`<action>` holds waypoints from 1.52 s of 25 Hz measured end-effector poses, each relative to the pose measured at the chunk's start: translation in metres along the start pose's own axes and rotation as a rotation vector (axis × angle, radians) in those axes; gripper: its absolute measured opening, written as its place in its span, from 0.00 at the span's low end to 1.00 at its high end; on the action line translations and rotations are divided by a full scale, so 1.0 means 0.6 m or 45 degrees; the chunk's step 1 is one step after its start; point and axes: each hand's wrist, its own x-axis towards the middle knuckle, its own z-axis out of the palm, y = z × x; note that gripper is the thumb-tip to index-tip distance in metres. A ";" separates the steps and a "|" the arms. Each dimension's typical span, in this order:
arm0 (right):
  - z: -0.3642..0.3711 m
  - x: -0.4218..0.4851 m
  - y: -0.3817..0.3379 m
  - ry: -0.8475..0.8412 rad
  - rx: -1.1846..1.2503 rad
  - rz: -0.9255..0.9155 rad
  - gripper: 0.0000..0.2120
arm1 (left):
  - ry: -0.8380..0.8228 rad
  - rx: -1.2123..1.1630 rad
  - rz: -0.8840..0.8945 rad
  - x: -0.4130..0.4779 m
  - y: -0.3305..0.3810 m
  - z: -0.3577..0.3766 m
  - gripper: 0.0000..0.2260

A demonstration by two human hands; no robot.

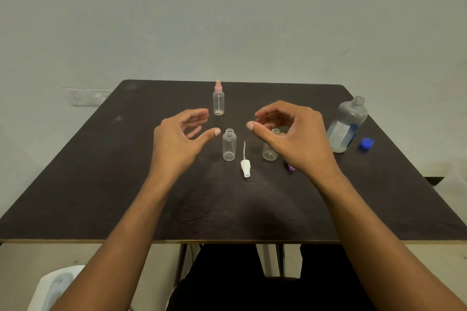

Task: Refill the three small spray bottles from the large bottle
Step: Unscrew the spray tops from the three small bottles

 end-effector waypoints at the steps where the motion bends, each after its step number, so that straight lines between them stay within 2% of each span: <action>1: 0.000 0.008 -0.002 -0.014 -0.008 0.000 0.12 | 0.008 0.009 0.003 0.004 0.002 -0.002 0.23; 7: 0.013 0.125 0.013 -0.067 -0.069 0.008 0.12 | 0.099 0.217 0.115 0.109 -0.019 0.000 0.19; 13: 0.080 0.273 0.055 -0.241 -0.229 0.044 0.17 | -0.088 0.350 -0.039 0.229 -0.091 0.073 0.29; 18: 0.144 0.354 0.092 -0.402 -0.361 0.046 0.20 | -0.162 0.294 -0.099 0.281 -0.137 0.115 0.35; 26: 0.214 0.393 0.097 -0.538 -0.519 -0.050 0.14 | -0.194 0.297 -0.068 0.305 -0.155 0.123 0.22; 28: 0.218 0.391 0.093 -0.568 -0.569 -0.080 0.12 | -0.188 0.310 -0.054 0.302 -0.154 0.121 0.19; 32: 0.205 0.384 0.077 -0.544 -0.586 -0.121 0.08 | -0.120 0.296 -0.025 0.286 -0.133 0.107 0.21; 38: 0.155 0.365 -0.004 -0.564 -0.508 -0.228 0.14 | 0.094 0.285 0.052 0.235 -0.065 0.045 0.26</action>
